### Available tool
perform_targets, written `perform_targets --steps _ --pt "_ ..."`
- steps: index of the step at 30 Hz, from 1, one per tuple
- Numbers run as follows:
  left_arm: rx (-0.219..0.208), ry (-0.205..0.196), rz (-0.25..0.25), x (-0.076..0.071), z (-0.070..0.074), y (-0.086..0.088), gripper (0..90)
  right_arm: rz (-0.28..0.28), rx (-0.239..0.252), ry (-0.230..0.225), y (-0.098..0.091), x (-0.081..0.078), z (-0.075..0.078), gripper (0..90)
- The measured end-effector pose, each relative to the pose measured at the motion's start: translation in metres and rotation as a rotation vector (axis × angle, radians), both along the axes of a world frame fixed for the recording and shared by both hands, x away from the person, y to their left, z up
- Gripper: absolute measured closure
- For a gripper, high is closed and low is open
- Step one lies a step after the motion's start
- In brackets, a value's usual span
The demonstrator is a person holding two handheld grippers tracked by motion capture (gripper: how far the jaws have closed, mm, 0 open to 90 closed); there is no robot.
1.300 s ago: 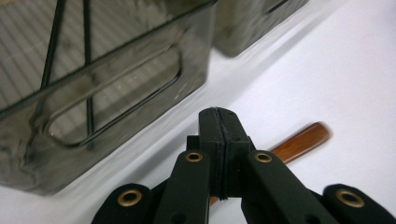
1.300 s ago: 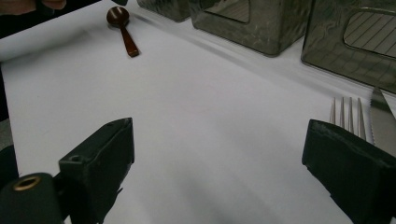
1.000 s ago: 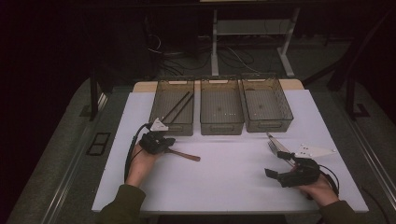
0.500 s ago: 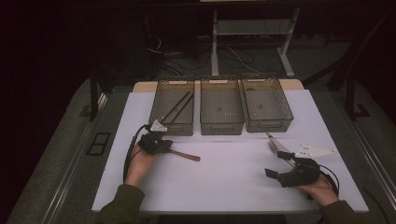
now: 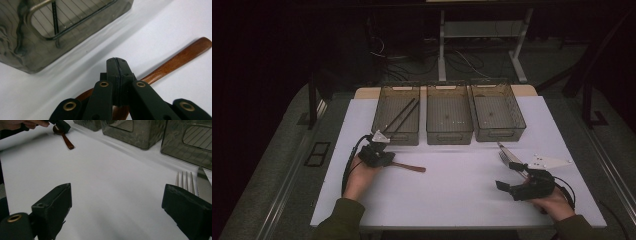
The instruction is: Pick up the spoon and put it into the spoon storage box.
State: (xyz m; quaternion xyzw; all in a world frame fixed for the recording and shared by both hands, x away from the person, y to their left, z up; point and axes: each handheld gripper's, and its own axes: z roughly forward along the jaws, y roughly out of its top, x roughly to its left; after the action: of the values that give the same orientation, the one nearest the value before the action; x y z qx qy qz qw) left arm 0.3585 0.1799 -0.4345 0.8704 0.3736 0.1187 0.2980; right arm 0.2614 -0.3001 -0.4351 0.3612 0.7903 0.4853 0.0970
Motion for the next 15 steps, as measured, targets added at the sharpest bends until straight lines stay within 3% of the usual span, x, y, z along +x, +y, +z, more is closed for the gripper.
perform_targets --steps 15 --pt "0.022 0.046 -0.039 -0.023 0.002 0.007 89.1 0.001 0.003 -0.001 0.0 -0.001 0.0 8.6"
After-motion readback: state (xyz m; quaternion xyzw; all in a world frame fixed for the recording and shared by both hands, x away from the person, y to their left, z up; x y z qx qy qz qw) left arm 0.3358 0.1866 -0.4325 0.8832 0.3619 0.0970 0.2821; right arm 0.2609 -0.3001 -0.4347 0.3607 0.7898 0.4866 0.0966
